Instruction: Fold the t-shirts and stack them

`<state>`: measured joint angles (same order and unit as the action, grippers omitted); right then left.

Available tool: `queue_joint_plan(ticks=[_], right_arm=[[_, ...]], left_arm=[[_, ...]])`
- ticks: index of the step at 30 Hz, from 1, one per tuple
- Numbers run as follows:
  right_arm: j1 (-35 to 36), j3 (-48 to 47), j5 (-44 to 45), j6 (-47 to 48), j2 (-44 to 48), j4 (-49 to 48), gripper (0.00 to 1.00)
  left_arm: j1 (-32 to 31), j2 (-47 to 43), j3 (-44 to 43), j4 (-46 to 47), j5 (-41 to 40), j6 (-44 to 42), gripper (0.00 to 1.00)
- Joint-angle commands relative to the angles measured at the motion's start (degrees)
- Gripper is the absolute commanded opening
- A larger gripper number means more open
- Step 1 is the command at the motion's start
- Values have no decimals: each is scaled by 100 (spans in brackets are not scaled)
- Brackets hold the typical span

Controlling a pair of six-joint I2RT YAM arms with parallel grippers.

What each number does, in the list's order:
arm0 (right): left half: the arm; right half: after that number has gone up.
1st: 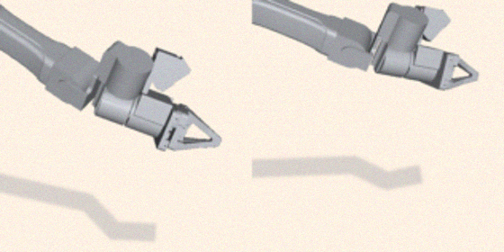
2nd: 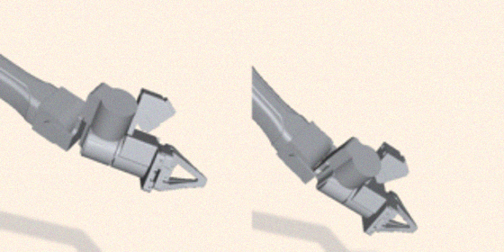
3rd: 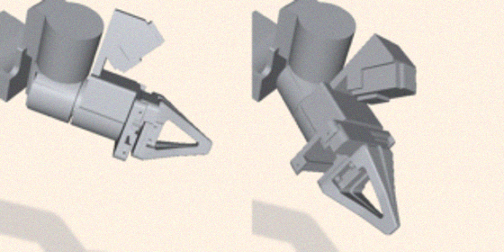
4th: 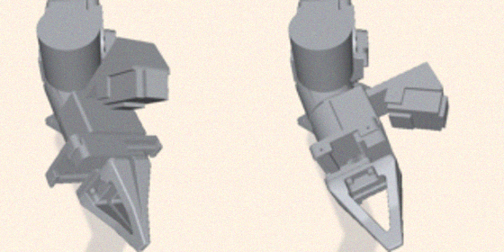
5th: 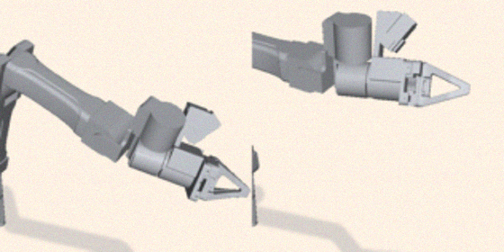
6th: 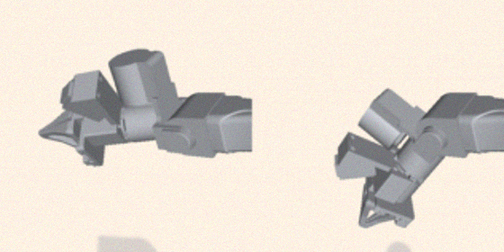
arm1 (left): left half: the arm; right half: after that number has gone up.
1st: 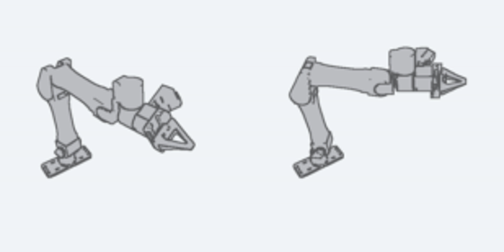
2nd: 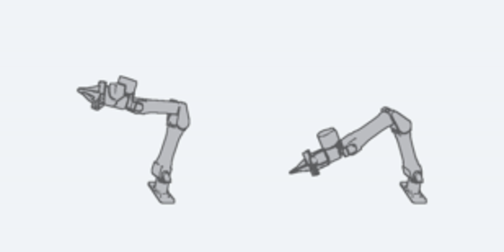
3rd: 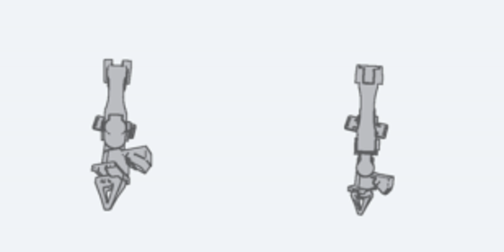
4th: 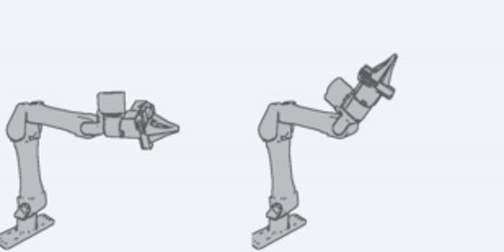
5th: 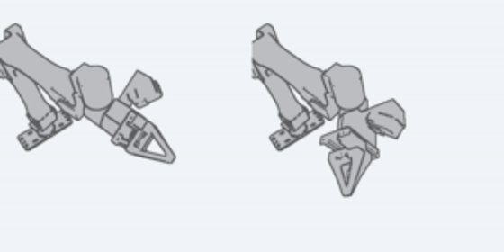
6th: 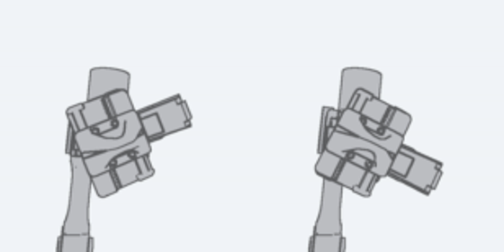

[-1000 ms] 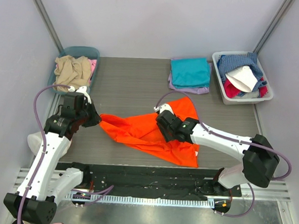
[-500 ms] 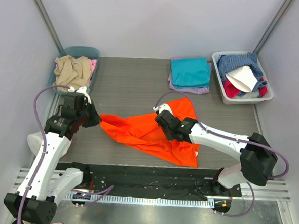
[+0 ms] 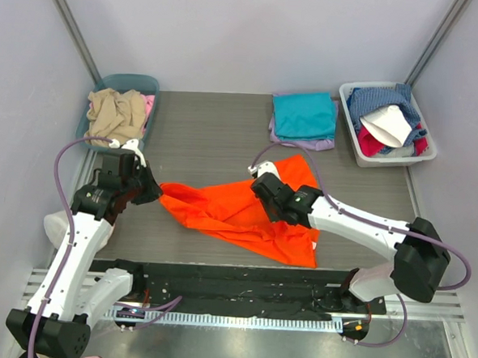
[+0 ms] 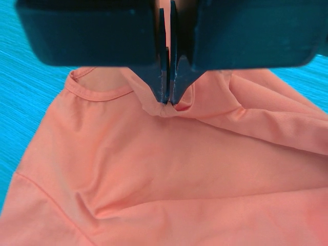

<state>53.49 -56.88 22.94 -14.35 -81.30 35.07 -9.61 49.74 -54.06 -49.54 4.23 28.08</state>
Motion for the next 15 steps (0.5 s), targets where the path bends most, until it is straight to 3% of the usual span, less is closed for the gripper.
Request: queue_joint_plan(ticks=[1,4,5,8,11,15], right_arm=[[-15,-385,167,-94,386,158,1],[-15,-376,132,-121,360,184,3],[-15,-367,106,-129,317,184,22],[-15,-359,53,-147,211,149,48],[-15,-350,27,-147,158,88,56],[-15,-324,9,-138,97,26,57]], left_arm=[[29,-104,45,225,131,31,0],[29,-113,62,208,148,31,0],[29,-131,63,208,140,31,0],[29,-140,54,182,113,23,0],[29,-157,54,155,87,5,0],[29,-157,62,155,87,5,0]])
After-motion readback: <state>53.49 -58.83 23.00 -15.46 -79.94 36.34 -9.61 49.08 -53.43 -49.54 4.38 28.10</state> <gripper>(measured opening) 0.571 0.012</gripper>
